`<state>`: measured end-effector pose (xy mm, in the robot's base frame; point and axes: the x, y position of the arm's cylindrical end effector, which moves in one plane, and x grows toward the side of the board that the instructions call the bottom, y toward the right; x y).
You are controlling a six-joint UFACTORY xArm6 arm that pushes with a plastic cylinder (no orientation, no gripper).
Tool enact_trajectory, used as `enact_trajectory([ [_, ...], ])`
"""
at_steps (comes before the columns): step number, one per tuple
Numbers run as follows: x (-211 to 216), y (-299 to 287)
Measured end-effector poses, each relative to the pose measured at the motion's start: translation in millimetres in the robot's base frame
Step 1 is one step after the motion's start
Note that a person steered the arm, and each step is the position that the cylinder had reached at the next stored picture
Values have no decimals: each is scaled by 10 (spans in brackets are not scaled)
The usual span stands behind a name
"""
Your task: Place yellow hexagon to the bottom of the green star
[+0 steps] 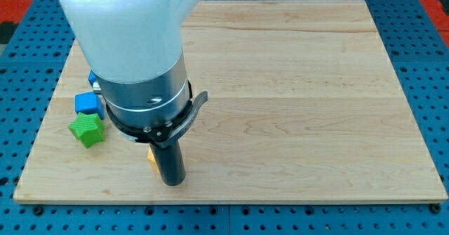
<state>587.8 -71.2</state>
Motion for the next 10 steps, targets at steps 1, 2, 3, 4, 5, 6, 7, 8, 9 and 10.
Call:
enact_trajectory([
  [1, -111, 428],
  [2, -243, 190],
  [3, -216, -448],
  [4, -319, -325],
  [5, -496, -330],
  [6, -472, -590],
  [7, -402, -756],
  [8, -271, -676],
  [9, -160, -634],
  [10, -154, -1082],
])
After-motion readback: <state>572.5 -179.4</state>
